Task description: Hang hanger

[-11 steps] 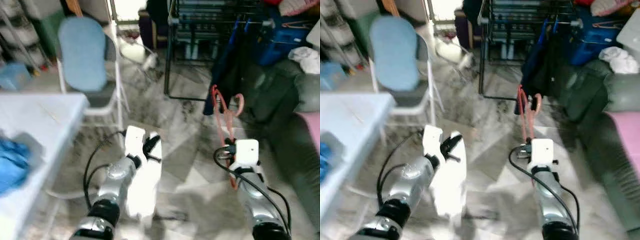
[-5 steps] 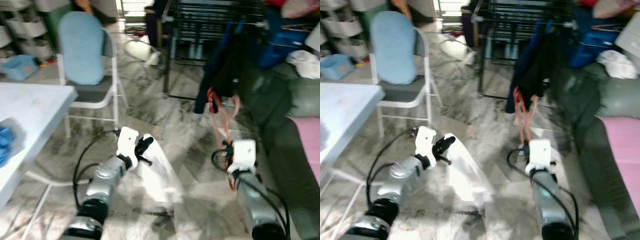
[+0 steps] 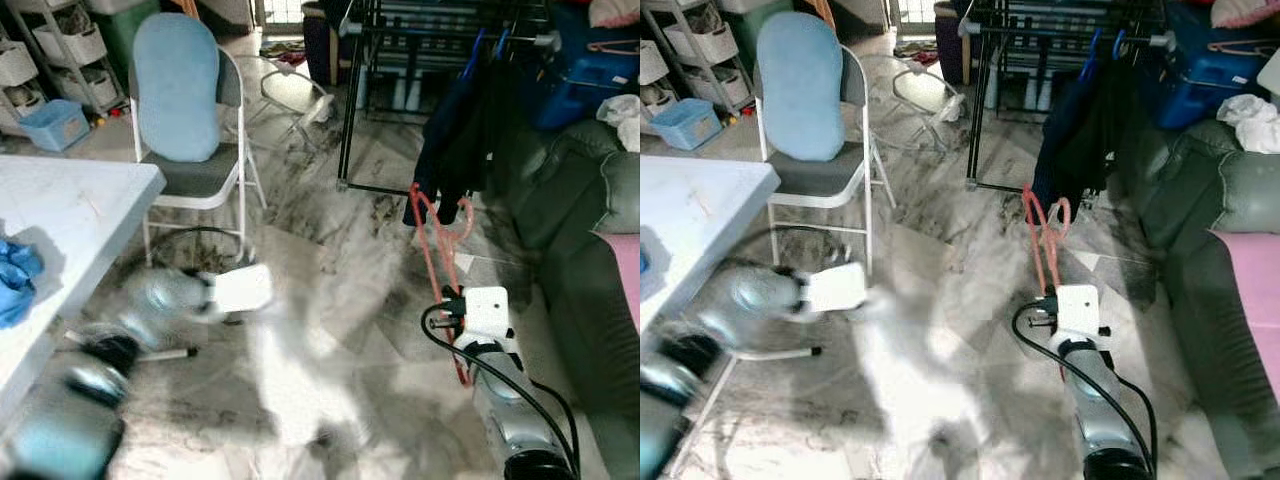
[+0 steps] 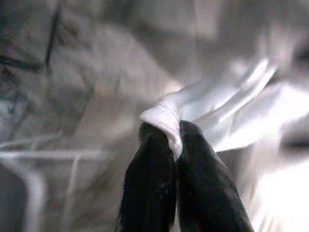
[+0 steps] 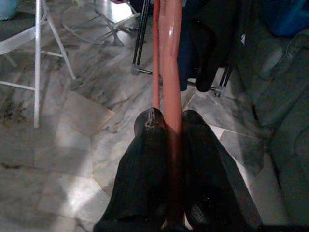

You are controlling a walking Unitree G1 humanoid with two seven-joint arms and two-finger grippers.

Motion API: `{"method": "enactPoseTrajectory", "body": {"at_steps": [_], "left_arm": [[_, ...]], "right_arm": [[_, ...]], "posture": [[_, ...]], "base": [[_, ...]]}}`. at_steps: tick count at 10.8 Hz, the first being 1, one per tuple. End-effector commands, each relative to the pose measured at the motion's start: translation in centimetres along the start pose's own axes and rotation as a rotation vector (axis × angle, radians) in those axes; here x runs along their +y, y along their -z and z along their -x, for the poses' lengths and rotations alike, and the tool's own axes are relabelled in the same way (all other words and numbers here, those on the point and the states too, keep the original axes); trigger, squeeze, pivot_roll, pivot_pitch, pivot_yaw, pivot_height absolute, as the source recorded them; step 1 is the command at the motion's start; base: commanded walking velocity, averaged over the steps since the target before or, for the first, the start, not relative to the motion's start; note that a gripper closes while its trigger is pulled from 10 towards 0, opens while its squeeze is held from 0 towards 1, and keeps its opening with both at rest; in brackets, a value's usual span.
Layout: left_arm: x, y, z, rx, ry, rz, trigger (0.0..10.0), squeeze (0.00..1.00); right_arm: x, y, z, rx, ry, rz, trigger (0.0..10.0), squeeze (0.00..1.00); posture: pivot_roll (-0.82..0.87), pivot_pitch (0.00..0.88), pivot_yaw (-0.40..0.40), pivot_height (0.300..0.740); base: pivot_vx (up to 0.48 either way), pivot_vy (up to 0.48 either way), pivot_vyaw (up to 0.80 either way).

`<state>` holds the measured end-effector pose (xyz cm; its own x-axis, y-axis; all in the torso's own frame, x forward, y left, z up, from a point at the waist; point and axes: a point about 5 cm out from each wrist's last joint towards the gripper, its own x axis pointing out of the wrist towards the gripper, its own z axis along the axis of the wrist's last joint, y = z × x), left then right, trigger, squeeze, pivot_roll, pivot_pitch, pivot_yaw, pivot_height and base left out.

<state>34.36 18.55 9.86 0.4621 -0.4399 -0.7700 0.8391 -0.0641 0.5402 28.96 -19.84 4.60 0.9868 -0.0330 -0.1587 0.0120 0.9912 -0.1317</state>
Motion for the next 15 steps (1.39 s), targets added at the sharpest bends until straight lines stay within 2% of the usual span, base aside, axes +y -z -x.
{"method": "enactPoseTrajectory", "body": {"at_steps": [1,2,4,5,7,9,10,12,13,14,15], "left_arm": [[1.0,0.8,0.7,0.13,0.003,-0.171,10.0,0.0],[2.5,1.1,1.3,0.238,-0.032,-0.317,10.0,0.0],[6.4,-1.2,2.2,0.199,-0.224,-0.364,10.0,0.0],[7.7,-2.7,2.3,0.139,-0.371,-0.468,10.0,0.0],[8.5,-4.3,2.6,0.048,-0.484,-0.577,10.0,0.0],[8.7,-3.2,2.9,0.135,-0.524,-0.643,10.0,0.0],[9.3,-2.7,3.5,0.174,-0.606,-0.631,10.0,0.0],[9.9,-2.4,4.0,0.212,-0.689,-0.621,10.0,0.0],[10.4,-2.3,4.5,0.228,-0.764,-0.607,10.0,0.0],[10.9,-2.6,4.8,0.193,-0.839,-0.533,10.0,0.0],[11.1,-2.8,4.9,0.163,-0.873,-0.403,10.0,0.0]], "right_arm": [[0.1,-0.7,-0.3,-0.021,-0.005,-0.006,10.0,0.0],[0.2,-0.8,-0.4,-0.023,-0.015,-0.007,10.0,0.0],[-0.2,-1.4,-0.6,-0.042,0.004,-0.032,10.0,0.0],[-0.3,-1.1,-0.3,-0.036,0.008,-0.035,10.0,0.0],[-0.3,-1.0,-0.2,-0.032,-0.008,-0.036,10.0,0.0],[-0.9,-1.6,-0.5,-0.039,-0.029,-0.032,10.0,0.0],[-1.3,-2.0,-0.7,-0.044,-0.045,-0.029,10.0,0.0],[-1.0,-2.6,-0.8,-0.051,-0.122,-0.047,10.0,0.0],[-0.2,-2.9,-0.6,-0.04,-0.253,-0.053,10.0,0.0],[0.1,-2.9,-0.2,-0.022,-0.335,-0.057,10.0,0.0],[0.4,-2.7,0.3,-0.001,-0.41,-0.056,10.0,0.0]], "posture": [[-0.06,0.078,0.046,0.74],[-0.06,0.083,0.055,0.74],[-0.07,0.087,0.07,0.74],[-0.07,0.087,0.071,0.74],[-0.07,0.091,0.064,0.74],[-0.07,0.093,0.054,0.74],[-0.07,0.094,0.051,0.74],[-0.06,0.095,0.046,0.74],[-0.06,0.095,0.044,0.74],[-0.06,0.097,0.044,0.74],[-0.06,0.098,0.044,0.74]], "base": [[0.0,0.0,0.0],[0.0,0.0,0.0],[0.0,0.0,0.0],[0.0,0.0,0.0],[0.0,0.0,0.0],[0.0,0.0,0.0],[0.0,0.0,0.0],[0.0,0.0,0.0],[0.0,0.0,0.0],[0.0,0.0,0.0],[0.0,0.0,0.0]]}}
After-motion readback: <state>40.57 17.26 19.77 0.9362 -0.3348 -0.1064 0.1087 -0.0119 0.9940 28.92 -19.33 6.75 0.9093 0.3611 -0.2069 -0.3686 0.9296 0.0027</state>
